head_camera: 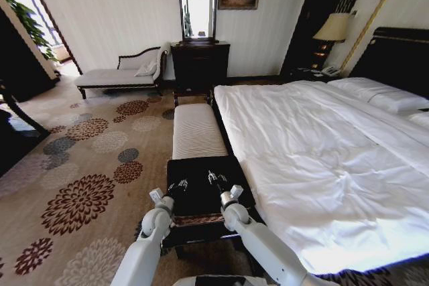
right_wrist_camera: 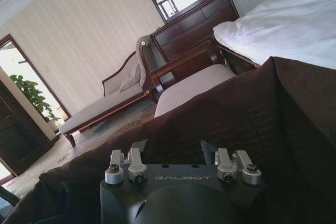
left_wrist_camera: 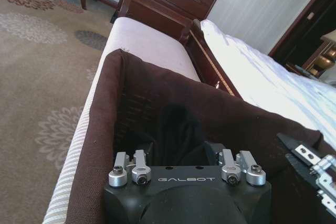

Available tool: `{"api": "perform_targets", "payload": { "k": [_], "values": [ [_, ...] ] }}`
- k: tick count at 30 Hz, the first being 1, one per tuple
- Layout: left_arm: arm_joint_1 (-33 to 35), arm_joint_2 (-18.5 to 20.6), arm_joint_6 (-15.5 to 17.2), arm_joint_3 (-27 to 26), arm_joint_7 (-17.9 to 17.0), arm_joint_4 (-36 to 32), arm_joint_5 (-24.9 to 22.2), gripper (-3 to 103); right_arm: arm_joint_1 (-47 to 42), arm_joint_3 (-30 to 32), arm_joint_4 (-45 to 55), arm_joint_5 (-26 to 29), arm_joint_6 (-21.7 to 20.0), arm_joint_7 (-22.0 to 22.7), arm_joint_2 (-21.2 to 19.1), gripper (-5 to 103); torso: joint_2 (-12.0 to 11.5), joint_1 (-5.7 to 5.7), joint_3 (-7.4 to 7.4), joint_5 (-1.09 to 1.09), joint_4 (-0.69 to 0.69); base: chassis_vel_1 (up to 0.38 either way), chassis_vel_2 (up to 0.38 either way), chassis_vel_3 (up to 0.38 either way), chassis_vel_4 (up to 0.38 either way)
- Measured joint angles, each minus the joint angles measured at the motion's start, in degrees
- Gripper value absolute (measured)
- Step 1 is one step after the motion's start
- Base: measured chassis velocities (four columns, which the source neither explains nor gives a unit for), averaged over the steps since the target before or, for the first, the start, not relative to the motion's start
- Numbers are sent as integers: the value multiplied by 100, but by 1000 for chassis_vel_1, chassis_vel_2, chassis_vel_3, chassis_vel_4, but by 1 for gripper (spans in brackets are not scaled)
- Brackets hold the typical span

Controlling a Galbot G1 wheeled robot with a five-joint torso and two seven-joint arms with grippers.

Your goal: Fold the clothes on the bed and place them into the basket.

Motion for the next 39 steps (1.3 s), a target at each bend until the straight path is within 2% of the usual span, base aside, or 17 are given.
{"api": "perform_targets", "payload": {
  "k": [1, 2, 4, 5, 6, 7, 8, 11, 15, 26, 29, 33, 36, 37, 39],
  "values": [
    [2, 6, 0, -2, -7, 4, 47, 60, -2, 2, 0, -7, -1, 1, -4, 63, 0, 0, 0, 0, 0, 0, 0, 0, 0],
    [3, 19, 0, -21, -26, 14, 129, 66, -6, 15, 0, -27, -3, 5, -12, 63, 0, 0, 0, -2, -1, 0, 0, 0, 0],
    [7, 66, -8, -109, -112, 35, 208, 77, -16, 47, -38, -55, -14, 36, -43, 74, -1, 0, 1, -2, -1, 0, 0, 0, 0],
    [8, 81, -17, -132, -137, 36, 209, 81, -13, 53, -36, -71, -11, 37, -36, 79, -1, 1, 1, -1, 1, 0, 0, 0, 0],
    [8, 81, -17, -132, -137, 36, 209, 81, -13, 53, -36, -71, -11, 37, -36, 79, -1, 1, 1, -1, 1, 0, 0, 0, 0],
    [8, 101, -40, -161, -164, 23, 202, 81, -14, 58, -30, -87, -11, 37, -30, 84, -1, 1, 1, -1, 4, 0, 0, 0, 0],
    [9, 119, -50, -183, -178, 5, 187, 87, -19, 60, -30, -93, -13, 37, -29, 84, -1, 1, 2, 1, 3, 0, 0, 0, 0],
    [25, 195, -83, -249, -255, -232, 51, 99, -49, 88, 15, -130, -12, 29, -35, 98, -2, 2, 2, 3, 7, 0, 0, 0, 0],
    [96, 251, -74, -216, -255, -639, -113, 100, -116, 143, 141, -159, -6, 12, -95, 100, -2, 1, 1, 2, 6, 0, 0, 0, 0],
    [237, 218, -71, -290, -179, -1173, -320, 100, -288, 385, 550, -261, 44, -44, -247, 100, -1, 1, 0, 0, 1, 0, 0, 0, 0],
    [433, 292, -83, -634, -216, -1591, -724, 100, -453, 716, 999, -243, 184, -309, -491, 100, 0, 0, 0, 0, 3, 0, 0, 0, 0],
    [588, 416, -80, -961, -284, -1772, -814, 100, -652, 907, 1405, -202, 245, -401, -715, 100, 0, 0, 0, 0, 2, 0, 0, 0, 0],
    [738, 543, -23, -1415, -413, -1887, -608, 100, -884, 1131, 1783, -184, 296, -511, -880, 100, 0, 0, 0, 0, 2, 0, 0, 0, 0],
    [738, 543, -23, -1415, -413, -1887, -608, 100, -884, 1131, 1783, -184, 296, -511, -880, 100, 0, 0, 0, 0, 2, 0, 0, 0, 0],
    [864, 614, -75, -1702, -452, -1925, -301, 100, -992, 1286, 1942, -210, 326, -579, -956, 100, 0, 0, 0, 0, 3, 0, 0, 0, 0]
  ]
}}
